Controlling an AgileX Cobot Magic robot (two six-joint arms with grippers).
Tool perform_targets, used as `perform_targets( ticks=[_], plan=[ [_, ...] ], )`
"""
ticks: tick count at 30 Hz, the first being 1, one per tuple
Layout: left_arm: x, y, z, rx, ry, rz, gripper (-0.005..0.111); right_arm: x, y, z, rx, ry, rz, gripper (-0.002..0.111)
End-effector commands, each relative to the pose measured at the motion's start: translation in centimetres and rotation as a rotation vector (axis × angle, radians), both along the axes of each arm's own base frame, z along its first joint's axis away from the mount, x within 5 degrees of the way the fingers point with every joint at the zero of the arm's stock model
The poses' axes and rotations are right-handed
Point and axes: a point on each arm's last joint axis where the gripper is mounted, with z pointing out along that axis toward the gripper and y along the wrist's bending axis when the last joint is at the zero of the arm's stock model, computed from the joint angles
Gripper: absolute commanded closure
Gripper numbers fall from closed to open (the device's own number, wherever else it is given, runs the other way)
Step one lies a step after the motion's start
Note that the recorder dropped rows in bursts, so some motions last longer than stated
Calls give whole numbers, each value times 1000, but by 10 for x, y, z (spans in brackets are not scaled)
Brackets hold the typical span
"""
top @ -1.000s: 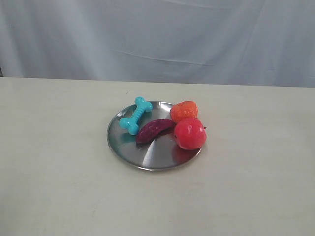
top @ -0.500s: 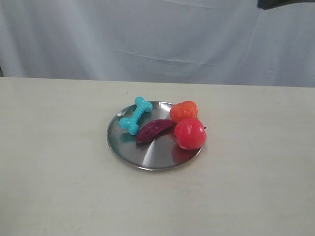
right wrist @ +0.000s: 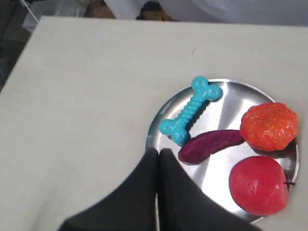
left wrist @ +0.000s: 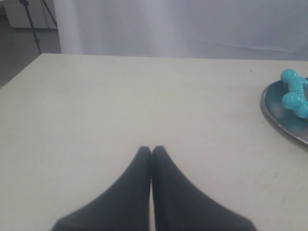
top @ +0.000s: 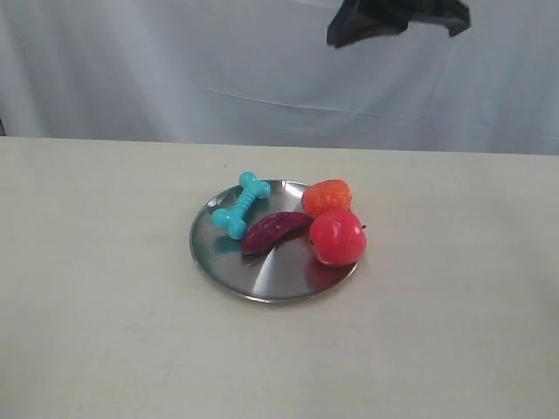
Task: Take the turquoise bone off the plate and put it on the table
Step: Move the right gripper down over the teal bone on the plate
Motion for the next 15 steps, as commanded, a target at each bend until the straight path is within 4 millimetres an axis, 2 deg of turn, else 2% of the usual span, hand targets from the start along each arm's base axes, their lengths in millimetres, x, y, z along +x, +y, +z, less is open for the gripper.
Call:
perform_targets(
  ticks=[1,5,6,8,12,15],
  plan=[
    [0,0,0,-5,-4,-7,107,23,7,-44,-55,108,86,90],
    [0,0,0,-5,-4,-7,107,37,31,-72,-82,148,175,49],
    [0,0,0,-5,-4,-7,107,40,37,-77,-89,150,187,44],
    [0,0,0,-5,-4,-7,107,46,52,-88,-115,150,205,45],
    [0,0,0,-5,-4,-7,107,56,71,-110,-222,154,167,60],
    [0,0,0,-5,-4,-7,107,61,80,-125,-299,164,122,61]
  ],
)
